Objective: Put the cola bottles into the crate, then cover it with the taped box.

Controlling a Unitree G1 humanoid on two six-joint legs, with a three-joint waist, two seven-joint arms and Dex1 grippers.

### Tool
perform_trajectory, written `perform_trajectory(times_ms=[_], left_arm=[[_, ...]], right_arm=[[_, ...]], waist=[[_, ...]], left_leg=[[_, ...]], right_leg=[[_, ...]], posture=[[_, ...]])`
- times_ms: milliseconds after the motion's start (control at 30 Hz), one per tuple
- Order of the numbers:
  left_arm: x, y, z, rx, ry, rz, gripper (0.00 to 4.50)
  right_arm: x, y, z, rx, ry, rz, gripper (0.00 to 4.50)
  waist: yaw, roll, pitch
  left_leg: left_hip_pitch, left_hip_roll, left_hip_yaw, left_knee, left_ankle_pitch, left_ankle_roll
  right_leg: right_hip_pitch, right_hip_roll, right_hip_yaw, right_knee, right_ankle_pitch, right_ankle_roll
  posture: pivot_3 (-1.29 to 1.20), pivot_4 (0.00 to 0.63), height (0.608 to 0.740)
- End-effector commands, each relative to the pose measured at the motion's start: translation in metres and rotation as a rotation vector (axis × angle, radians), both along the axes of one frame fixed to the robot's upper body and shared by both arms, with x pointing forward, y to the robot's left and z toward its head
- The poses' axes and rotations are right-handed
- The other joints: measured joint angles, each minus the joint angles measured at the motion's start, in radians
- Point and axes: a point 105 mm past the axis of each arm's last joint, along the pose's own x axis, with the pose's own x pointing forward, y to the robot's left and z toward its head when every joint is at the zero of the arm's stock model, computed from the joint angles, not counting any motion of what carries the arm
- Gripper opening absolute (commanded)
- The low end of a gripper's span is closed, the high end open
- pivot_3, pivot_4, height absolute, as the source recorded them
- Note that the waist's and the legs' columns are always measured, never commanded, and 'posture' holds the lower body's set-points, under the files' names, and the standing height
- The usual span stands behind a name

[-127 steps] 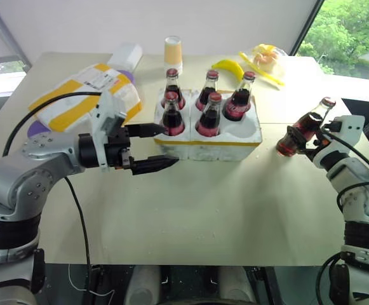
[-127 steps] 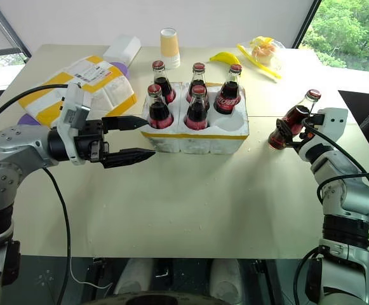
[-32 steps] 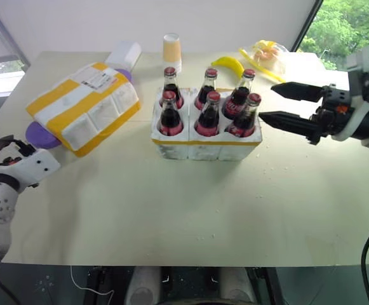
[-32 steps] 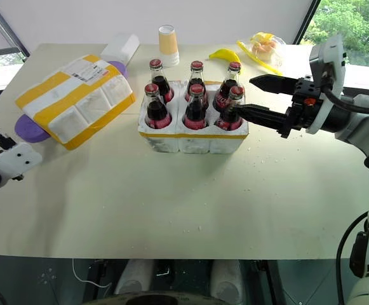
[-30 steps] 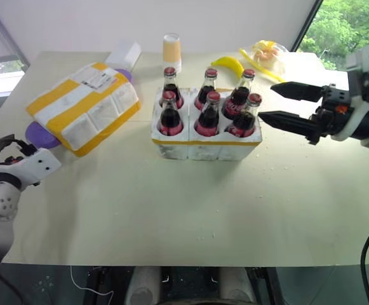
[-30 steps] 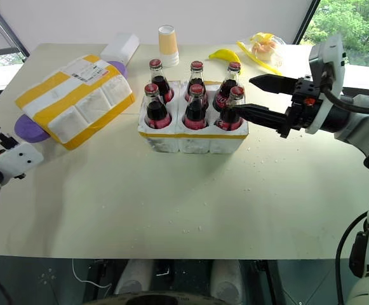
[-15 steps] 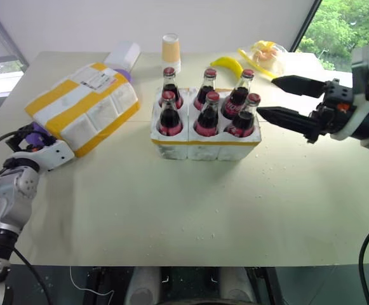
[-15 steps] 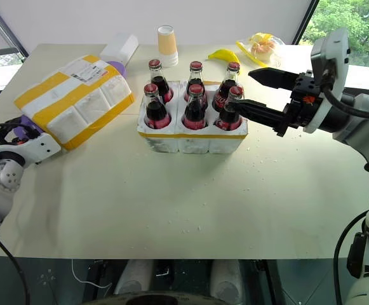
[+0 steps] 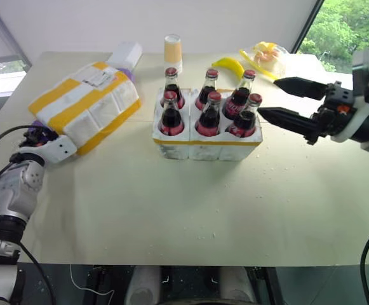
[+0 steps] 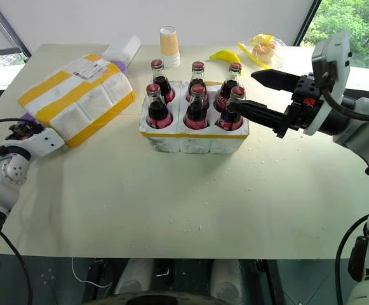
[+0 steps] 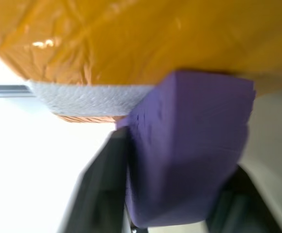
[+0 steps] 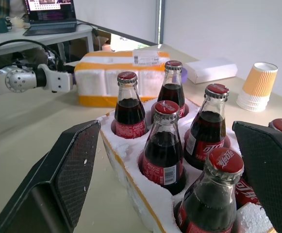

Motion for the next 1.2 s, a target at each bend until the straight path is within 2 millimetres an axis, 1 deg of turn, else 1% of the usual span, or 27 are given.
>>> perform_trajectory(times_ms=[33, 200, 267, 333, 367, 400, 433, 467, 500, 567, 600, 667, 700, 767, 867, 933, 1033, 1200], left_arm=[[0.000, 0.003, 0.004, 0.019, 0.009, -0.006, 0.52], [-0.003, 0.013, 0.040, -0.015, -0.085, 0.010, 0.51], [-0.004, 0.016, 0.065, -0.051, -0.149, 0.006, 0.51], [-0.002, 0.011, 0.100, -0.060, -0.217, -0.050, 0.51], [-0.001, 0.005, 0.115, -0.066, -0.239, -0.094, 0.51], [0.000, 0.001, 0.124, -0.071, -0.249, -0.123, 0.51], [0.001, -0.007, 0.139, -0.076, -0.274, -0.164, 0.51], [0.003, -0.015, 0.151, -0.082, -0.293, -0.207, 0.51], [0.004, -0.027, 0.162, -0.086, -0.304, -0.272, 0.51], [0.005, -0.044, 0.174, -0.085, -0.311, -0.359, 0.51], [0.006, -0.055, 0.181, -0.090, -0.321, -0.409, 0.51], [0.006, -0.089, 0.196, -0.118, -0.336, -0.565, 0.51], [0.005, -0.107, 0.201, -0.142, -0.328, -0.645, 0.51], [0.003, -0.132, 0.205, -0.159, -0.301, -0.757, 0.51], [0.002, -0.159, 0.202, -0.133, -0.252, -0.870, 0.51], [0.003, -0.169, 0.199, -0.124, -0.229, -0.920, 0.51], [0.007, -0.182, 0.191, -0.077, -0.177, -0.977, 0.51], [0.019, -0.192, 0.173, 0.045, -0.097, -1.020, 0.51]], right_arm=[[-0.009, -0.007, 0.012, -0.019, -0.050, -0.012, 4.50], [-0.012, -0.011, 0.012, -0.043, -0.040, -0.019, 4.50], [-0.014, -0.012, 0.012, -0.041, -0.024, -0.016, 4.50], [-0.017, -0.012, 0.010, -0.046, -0.002, 0.001, 4.50], [-0.017, -0.012, 0.010, -0.055, -0.001, -0.002, 4.50], [-0.018, -0.013, 0.009, -0.061, -0.003, -0.005, 4.50], [-0.017, -0.013, 0.009, -0.070, -0.011, -0.015, 4.50], [-0.016, -0.014, 0.008, -0.071, -0.012, -0.020, 4.50], [-0.016, -0.014, 0.008, -0.071, -0.012, -0.021, 4.50], [-0.016, -0.014, 0.008, -0.070, -0.011, -0.020, 4.50], [-0.016, -0.015, 0.007, -0.070, -0.011, -0.021, 4.50], [-0.016, -0.018, 0.006, -0.075, -0.006, -0.029, 4.50], [-0.016, -0.020, 0.005, -0.077, -0.004, -0.032, 4.50], [-0.017, -0.024, 0.005, -0.078, -0.002, -0.044, 4.50], [-0.016, -0.028, 0.002, -0.076, 0.004, -0.064, 4.50], [-0.017, -0.029, 0.000, -0.075, 0.004, -0.071, 4.50], [-0.018, -0.030, -0.001, -0.067, 0.002, -0.079, 4.50], [-0.021, -0.032, 0.000, -0.058, -0.008, -0.094, 4.50]], waist=[[-0.001, 0.000, 0.000], [-0.003, 0.000, 0.000], [-0.003, -0.001, 0.000], [-0.002, -0.003, 0.001], [0.000, -0.005, 0.002], [0.001, -0.006, 0.002], [0.001, -0.006, 0.002], [0.002, -0.006, 0.002], [0.002, -0.006, 0.002], [0.000, -0.006, 0.002], [-0.002, -0.006, 0.002], [-0.001, -0.006, 0.002], [0.001, -0.006, 0.002], [0.001, -0.006, 0.002], [-0.002, -0.006, 0.002], [-0.007, -0.006, 0.002], [-0.006, -0.006, 0.002], [-0.001, -0.006, 0.002]], left_leg=[[0.000, 0.000, 0.000, 0.000, 0.000, 0.000], [0.000, 0.000, 0.000, 0.001, 0.000, 0.000], [0.000, 0.001, 0.000, 0.001, 0.000, 0.000], [-0.001, 0.002, 0.000, 0.001, 0.000, 0.000], [-0.001, 0.002, 0.000, 0.002, 0.000, 0.000], [-0.002, 0.002, -0.001, 0.003, 0.000, 0.000], [-0.003, 0.002, -0.001, 0.003, 0.000, 0.000], [-0.003, 0.002, -0.001, 0.004, -0.001, 0.001], [-0.003, 0.001, -0.001, 0.005, -0.001, 0.002], [-0.002, 0.000, -0.001, 0.005, -0.002, 0.003], [-0.002, 0.000, -0.001, 0.005, -0.002, 0.003], [-0.001, 0.000, -0.001, 0.005, -0.002, 0.003], [-0.001, 0.000, 0.000, 0.005, -0.002, 0.003], [-0.002, 0.000, 0.001, 0.005, -0.001, 0.002], [-0.002, -0.001, 0.001, 0.006, -0.001, 0.003], [0.000, -0.001, 0.002, 0.006, -0.001, 0.002], [0.000, -0.001, 0.002, 0.006, -0.001, 0.001], [0.000, -0.001, 0.001, 0.006, -0.001, 0.002]], right_leg=[[0.000, 0.000, 0.000, 0.000, 0.000, 0.000], [0.000, 0.000, 0.000, 0.000, 0.000, 0.000], [0.000, 0.000, 0.000, 0.001, 0.000, 0.000], [-0.001, 0.000, 0.000, 0.001, 0.000, 0.000], [-0.001, 0.001, 0.000, 0.001, 0.000, 0.000], [-0.001, 0.001, -0.001, 0.002, 0.000, 0.000], [-0.001, 0.001, -0.001, 0.001, 0.000, 0.000], [-0.001, 0.000, -0.001, 0.001, 0.000, 0.000], [0.000, 0.000, -0.001, 0.001, 0.000, 0.000], [0.002, -0.001, -0.001, 0.000, 0.000, 0.000], [0.003, 0.000, -0.001, -0.001, 0.000, 0.000], [0.003, 0.000, -0.001, 0.000, 0.000, 0.000], [0.003, 0.001, -0.001, 0.000, 0.000, 0.000], [0.003, 0.001, -0.002, 0.000, 0.000, 0.000], [0.004, 0.001, -0.002, -0.001, 0.000, 0.001], [0.004, 0.001, -0.002, 0.000, 0.000, 0.001], [0.004, 0.002, -0.002, 0.000, 0.000, 0.001], [0.004, 0.001, -0.002, -0.001, 0.000, 0.001]], posture=[[0.00, 0.150, 0.740], [0.00, 0.150, 0.740], [0.00, 0.150, 0.740], [0.00, 0.150, 0.740], [0.00, 0.150, 0.740], [0.00, 0.150, 0.740], [0.00, 0.150, 0.740], [0.00, 0.150, 0.740], [0.00, 0.150, 0.740], [0.00, 0.150, 0.740], [0.00, 0.150, 0.740], [0.00, 0.150, 0.740], [0.00, 0.150, 0.740], [0.00, 0.150, 0.740], [0.00, 0.150, 0.740], [0.00, 0.150, 0.740], [0.00, 0.150, 0.740], [0.00, 0.150, 0.740]])
